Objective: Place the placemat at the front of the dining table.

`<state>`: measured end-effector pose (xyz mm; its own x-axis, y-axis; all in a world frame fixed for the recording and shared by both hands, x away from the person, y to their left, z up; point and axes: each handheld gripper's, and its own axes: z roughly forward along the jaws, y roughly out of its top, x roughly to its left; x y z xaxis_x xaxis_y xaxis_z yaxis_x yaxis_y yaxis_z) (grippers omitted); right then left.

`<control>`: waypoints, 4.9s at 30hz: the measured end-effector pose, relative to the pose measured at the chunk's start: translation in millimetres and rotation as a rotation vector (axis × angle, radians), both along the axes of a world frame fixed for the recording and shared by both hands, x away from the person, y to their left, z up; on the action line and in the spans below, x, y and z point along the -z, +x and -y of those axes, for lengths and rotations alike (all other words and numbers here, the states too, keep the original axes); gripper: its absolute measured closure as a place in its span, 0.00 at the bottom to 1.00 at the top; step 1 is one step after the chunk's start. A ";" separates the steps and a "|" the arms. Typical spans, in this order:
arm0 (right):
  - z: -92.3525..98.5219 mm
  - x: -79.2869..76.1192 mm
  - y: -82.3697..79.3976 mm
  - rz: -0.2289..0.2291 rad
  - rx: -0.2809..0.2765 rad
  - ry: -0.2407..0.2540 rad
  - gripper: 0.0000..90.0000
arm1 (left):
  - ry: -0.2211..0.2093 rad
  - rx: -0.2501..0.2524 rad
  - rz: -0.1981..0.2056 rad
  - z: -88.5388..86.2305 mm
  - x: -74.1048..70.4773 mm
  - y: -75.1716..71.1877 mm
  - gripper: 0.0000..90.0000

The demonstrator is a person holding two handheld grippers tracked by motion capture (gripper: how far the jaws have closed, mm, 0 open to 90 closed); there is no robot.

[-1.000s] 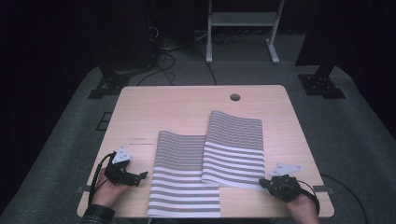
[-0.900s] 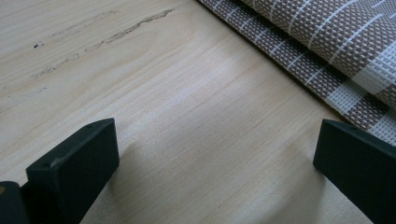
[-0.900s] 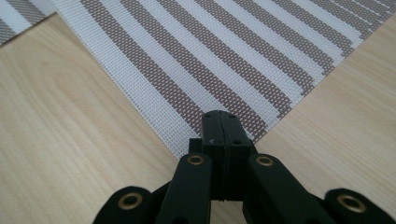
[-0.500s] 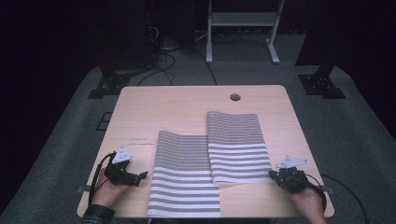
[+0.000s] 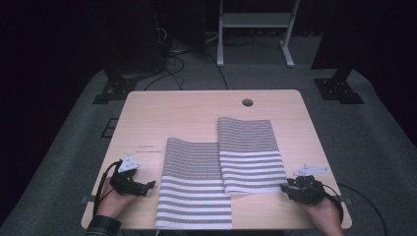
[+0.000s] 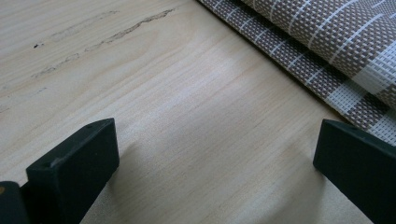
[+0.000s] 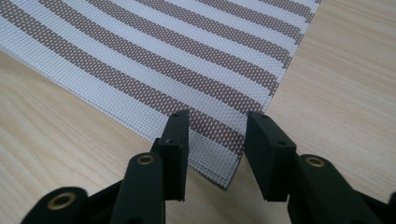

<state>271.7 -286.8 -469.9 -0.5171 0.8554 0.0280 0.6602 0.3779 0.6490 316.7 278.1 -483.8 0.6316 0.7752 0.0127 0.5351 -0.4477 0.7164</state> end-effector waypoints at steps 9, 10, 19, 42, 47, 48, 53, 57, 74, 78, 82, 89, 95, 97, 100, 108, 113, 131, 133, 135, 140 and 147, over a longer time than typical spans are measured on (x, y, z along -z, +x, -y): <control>4.8 -2.4 2.8 0.021 0.027 -0.048 0.92 | 0.000 0.000 0.000 0.0 0.0 0.0 0.00; 6.2 -3.0 3.3 0.025 0.036 -0.057 0.93 | 0.000 0.000 0.000 0.0 0.0 0.1 0.00; 32.7 -6.0 10.0 0.049 0.071 -0.068 0.92 | 0.000 0.000 0.000 0.0 0.0 0.1 0.00; 63.6 0.0 24.2 0.035 0.171 -0.008 0.72 | 0.000 0.000 0.001 0.1 0.0 0.4 0.00; 60.9 1.9 22.3 0.045 0.159 -0.014 0.80 | 0.000 0.000 0.001 0.1 0.0 0.4 0.00; 59.6 1.7 21.9 0.052 0.150 -0.031 0.87 | 0.000 0.000 0.001 0.1 0.0 0.4 0.00; 53.0 1.3 20.7 0.050 0.134 -0.040 0.95 | 0.000 0.000 0.001 0.1 0.0 0.4 0.00; 61.8 2.5 22.6 0.040 0.201 -0.001 0.78 | 0.000 0.000 0.001 0.1 0.0 0.4 0.00; 58.8 -3.1 19.3 0.057 0.197 0.052 0.99 | 0.000 0.000 0.001 0.1 0.0 0.4 0.00; 60.2 -9.2 17.1 0.080 0.203 0.084 0.99 | 0.000 0.000 0.001 0.1 0.0 0.4 0.00; 59.7 -14.6 15.5 0.095 0.196 0.099 0.99 | 0.000 0.000 0.001 0.1 0.0 0.4 0.00; 56.3 -24.4 13.6 0.112 0.177 0.140 0.99 | -0.001 0.000 0.000 0.2 0.0 0.6 0.00; 48.1 -35.5 12.9 0.142 0.144 0.167 0.99 | 0.000 0.002 0.001 0.1 0.0 0.9 0.00; 44.8 -37.9 13.6 0.147 0.133 0.170 0.99 | 0.000 0.002 0.001 0.1 0.0 0.9 0.00; 39.4 -40.4 15.0 0.153 0.117 0.185 0.99 | 0.000 0.002 0.001 0.1 0.0 0.9 0.00; 22.0 -44.4 23.5 0.154 0.077 0.204 0.99 | 0.001 0.002 0.001 0.1 -0.1 0.9 0.00; 9.6 -45.0 29.9 0.154 0.049 0.205 0.99 | 0.002 0.002 0.000 0.0 -0.1 0.8 0.00; -32.0 -49.6 46.7 0.152 -0.041 0.215 0.99 | 0.002 0.002 0.000 0.0 -0.1 0.8 0.00; -37.1 -50.1 48.0 0.155 -0.053 0.217 0.99 | 0.002 0.002 0.000 0.0 -0.1 0.8 0.00; -42.1 -50.2 49.4 0.155 -0.065 0.221 0.99 | 0.002 0.002 0.000 0.0 -0.1 0.8 0.00; -54.2 -52.1 52.1 0.155 -0.088 0.223 0.99 | 0.002 0.002 0.000 0.0 -0.1 0.8 0.00; -70.9 -55.1 57.2 0.157 -0.120 0.232 0.99 | 0.002 0.002 0.000 0.0 -0.1 0.8 0.00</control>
<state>328.8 -216.0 -414.9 -0.6276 0.7679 0.1278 0.5049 0.2766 0.8176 317.5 278.1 -483.7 0.6331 0.7740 0.0137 0.5345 -0.4498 0.7155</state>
